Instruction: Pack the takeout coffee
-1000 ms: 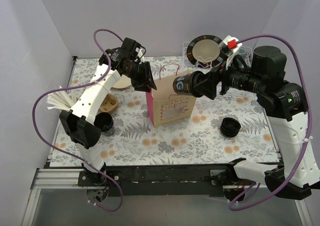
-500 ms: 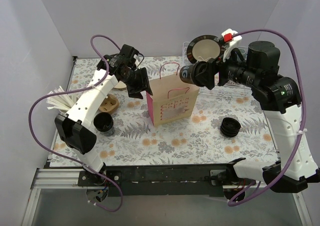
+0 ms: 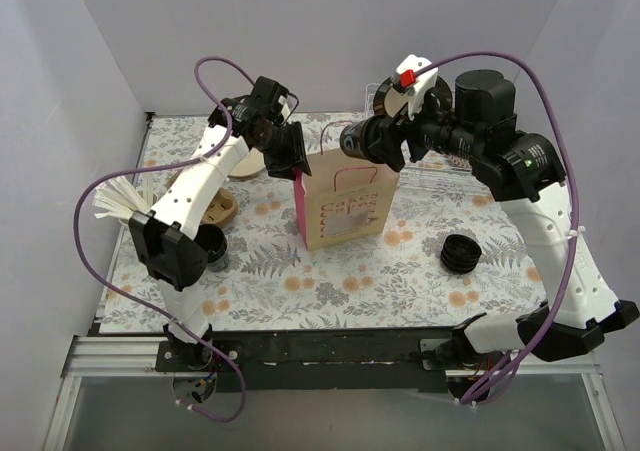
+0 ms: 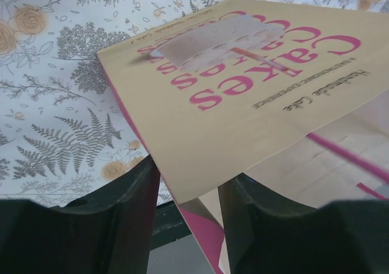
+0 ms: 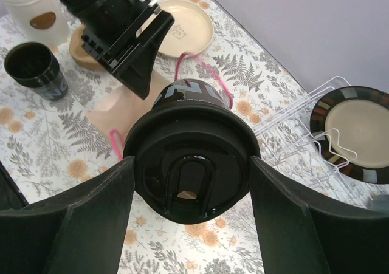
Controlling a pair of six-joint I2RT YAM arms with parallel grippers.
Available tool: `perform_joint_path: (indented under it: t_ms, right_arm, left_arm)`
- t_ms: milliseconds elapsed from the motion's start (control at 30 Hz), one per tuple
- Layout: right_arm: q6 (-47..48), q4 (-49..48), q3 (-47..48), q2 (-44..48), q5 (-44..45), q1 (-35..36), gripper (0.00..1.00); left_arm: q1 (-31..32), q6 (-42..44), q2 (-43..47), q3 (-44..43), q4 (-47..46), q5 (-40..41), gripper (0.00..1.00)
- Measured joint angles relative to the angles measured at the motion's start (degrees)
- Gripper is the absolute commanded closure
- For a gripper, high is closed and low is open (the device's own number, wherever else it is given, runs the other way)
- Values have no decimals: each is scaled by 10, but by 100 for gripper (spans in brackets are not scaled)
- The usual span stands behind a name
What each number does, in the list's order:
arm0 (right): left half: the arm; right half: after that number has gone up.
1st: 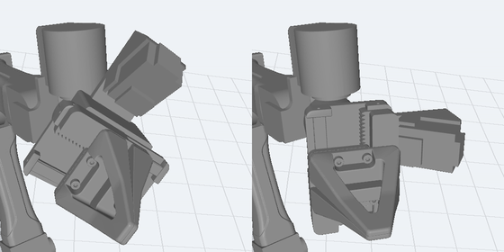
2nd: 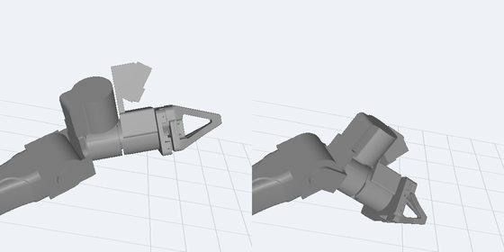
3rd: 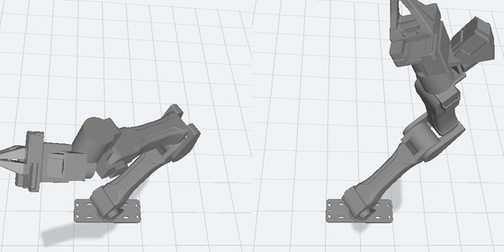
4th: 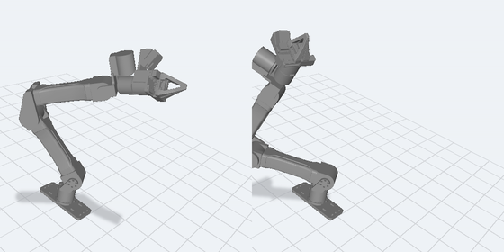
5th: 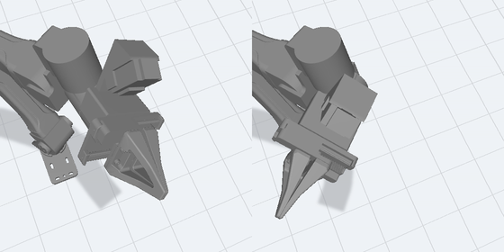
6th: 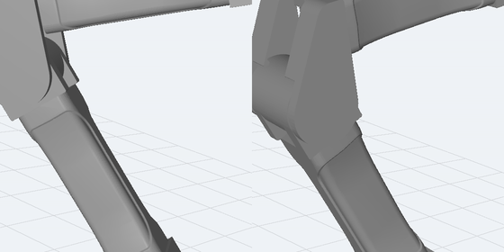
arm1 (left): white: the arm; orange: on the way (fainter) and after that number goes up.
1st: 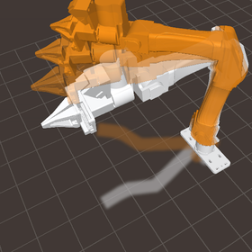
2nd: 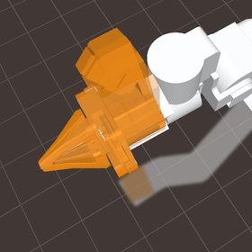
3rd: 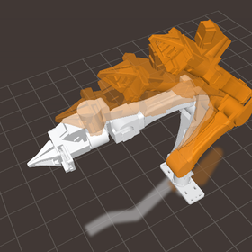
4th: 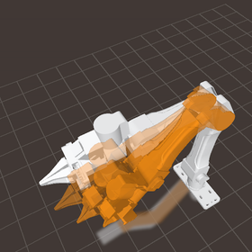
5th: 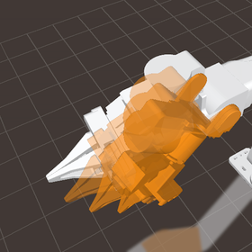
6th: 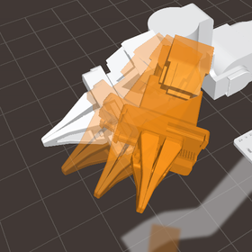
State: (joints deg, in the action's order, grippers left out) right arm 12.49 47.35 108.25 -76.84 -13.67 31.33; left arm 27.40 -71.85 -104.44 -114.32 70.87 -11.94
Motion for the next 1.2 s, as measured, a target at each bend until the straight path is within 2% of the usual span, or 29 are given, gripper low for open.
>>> perform_joint_path:
  t_ms: [67, 167, 200, 300, 467, 700, 933, 1200]
  right_arm:
    - [15, 10, 0, 0, 13, 12, 55]
    - [34, 22, 0, 0, 33, 22, 55]
    - [39, 26, 0, 0, 37, 24, 55]
    - [61, 39, 0, 0, 51, 30, 55]
    - [90, 65, 0, 0, 63, 56, 55]
    - [122, 107, -5, 2, 123, 138, 56]
    - [132, 110, -41, 32, 155, 145, 56]
    - [126, 83, -67, 79, 134, 148, 56]
  left_arm:
    - [0, 14, -27, -37, 11, 8, 69]
    - [0, 37, -49, -67, 11, 17, 82]
    - [0, 44, -49, -67, 13, 17, 91]
    - [0, 60, -48, -67, 13, 9, 100]
    - [2, 78, -47, -64, 9, -13, 100]
    - [24, 94, -36, -47, -8, 0, 100]
    - [57, 99, 114, 152, -153, 43, 100]
    - [84, 111, 193, 228, -277, 89, 100]
